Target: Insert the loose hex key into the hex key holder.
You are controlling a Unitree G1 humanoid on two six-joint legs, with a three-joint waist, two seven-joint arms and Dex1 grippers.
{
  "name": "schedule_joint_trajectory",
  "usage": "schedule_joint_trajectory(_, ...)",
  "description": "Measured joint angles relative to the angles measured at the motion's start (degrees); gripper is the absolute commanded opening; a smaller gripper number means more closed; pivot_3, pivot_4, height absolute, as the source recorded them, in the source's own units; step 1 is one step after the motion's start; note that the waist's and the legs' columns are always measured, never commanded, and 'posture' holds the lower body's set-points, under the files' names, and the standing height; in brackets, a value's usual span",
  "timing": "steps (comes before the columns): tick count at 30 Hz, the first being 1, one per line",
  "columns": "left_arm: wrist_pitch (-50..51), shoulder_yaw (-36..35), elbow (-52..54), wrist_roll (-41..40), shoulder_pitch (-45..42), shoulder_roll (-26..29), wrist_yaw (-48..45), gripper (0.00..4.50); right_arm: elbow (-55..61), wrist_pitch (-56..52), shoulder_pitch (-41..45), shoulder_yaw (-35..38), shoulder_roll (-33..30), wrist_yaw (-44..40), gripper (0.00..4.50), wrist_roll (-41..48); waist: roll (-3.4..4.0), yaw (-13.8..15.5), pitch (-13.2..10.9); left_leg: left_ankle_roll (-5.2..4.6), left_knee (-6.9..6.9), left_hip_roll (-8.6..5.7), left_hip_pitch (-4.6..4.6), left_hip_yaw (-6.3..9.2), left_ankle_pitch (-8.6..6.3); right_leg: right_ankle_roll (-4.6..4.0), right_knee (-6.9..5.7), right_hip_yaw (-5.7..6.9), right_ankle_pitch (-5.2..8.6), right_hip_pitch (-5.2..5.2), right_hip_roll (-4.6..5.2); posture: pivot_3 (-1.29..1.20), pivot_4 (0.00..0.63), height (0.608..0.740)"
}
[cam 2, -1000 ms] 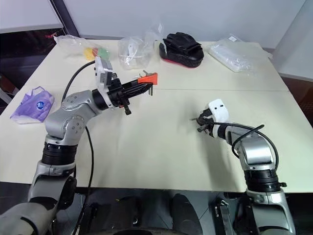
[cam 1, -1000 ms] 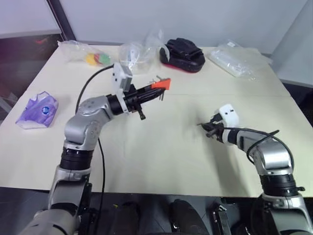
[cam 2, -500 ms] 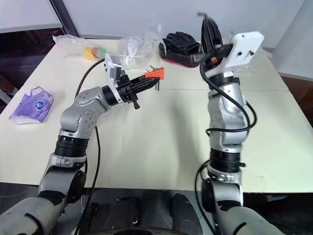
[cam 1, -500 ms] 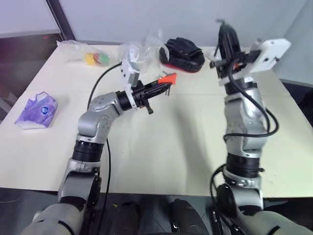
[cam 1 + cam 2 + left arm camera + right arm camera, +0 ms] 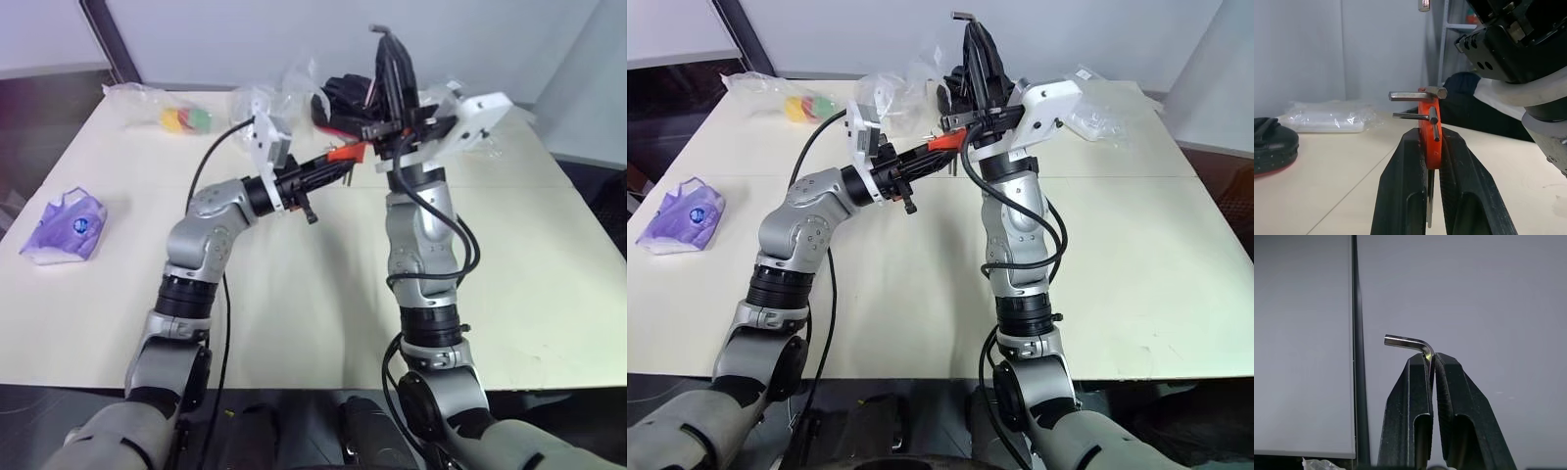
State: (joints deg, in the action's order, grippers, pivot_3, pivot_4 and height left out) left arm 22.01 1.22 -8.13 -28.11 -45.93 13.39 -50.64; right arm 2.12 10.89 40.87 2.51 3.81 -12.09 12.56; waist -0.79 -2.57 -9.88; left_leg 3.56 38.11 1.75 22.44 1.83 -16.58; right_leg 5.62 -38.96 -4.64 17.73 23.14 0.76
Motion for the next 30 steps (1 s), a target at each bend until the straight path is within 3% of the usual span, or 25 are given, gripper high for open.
schedule_joint_trajectory(30, 0.2, -0.3, -0.8, -0.1, -1.4, 0.0, 0.5, 0.00, 0.5, 0.2, -5.5, -2.4, -0.2, 0.8, 0.03, -0.5, 0.00, 0.0, 0.0, 0.01, 0.00, 0.00, 0.00, 0.00, 0.00, 0.00, -0.04, -0.03, 0.01, 0.03, -0.02, 0.00, 0.150, 0.740)
